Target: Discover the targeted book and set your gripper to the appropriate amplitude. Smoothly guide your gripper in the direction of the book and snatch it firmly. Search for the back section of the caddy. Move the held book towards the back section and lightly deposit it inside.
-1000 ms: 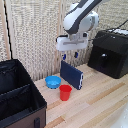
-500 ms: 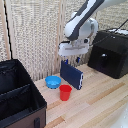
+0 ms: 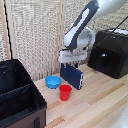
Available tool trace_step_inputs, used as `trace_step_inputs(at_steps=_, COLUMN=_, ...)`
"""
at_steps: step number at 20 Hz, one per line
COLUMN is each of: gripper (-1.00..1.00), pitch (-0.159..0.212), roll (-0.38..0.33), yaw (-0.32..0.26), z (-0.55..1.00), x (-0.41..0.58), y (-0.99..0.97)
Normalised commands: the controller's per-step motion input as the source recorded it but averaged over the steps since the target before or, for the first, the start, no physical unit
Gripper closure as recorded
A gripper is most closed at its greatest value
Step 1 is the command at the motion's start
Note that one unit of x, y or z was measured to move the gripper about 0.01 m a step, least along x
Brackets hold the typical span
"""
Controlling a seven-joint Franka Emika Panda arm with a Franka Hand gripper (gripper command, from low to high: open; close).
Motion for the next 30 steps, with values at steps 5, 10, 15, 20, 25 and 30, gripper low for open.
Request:
trace_step_inputs(at_steps=5, gripper=1.0, pitch=0.042, roll=-0.055, yaw=0.139, z=-0.15, x=0.282, y=0.01)
trace_step_inputs(at_steps=10, gripper=1.0, pitch=0.026, roll=-0.043, yaw=0.093, z=-0.06, x=0.167, y=0.05)
trace_step_inputs(at_steps=15, gripper=1.0, pitch=0.012, roll=-0.051, yaw=0.003, z=-0.03, x=0.01, y=0.09)
trace_step_inputs(at_steps=20, gripper=1.0, pitch=-0.017, roll=0.005, yaw=-0.08, z=0.48, x=-0.085, y=-0.24)
trace_step_inputs(at_steps=25, gripper=1.0, pitch=0.108, roll=0.019, yaw=-0.162, z=1.0, x=0.095, y=-0.62)
trace_step_inputs(at_steps=30, gripper=1.0, pitch=0.105, roll=0.018, yaw=-0.183, z=1.0, x=0.178, y=-0.6)
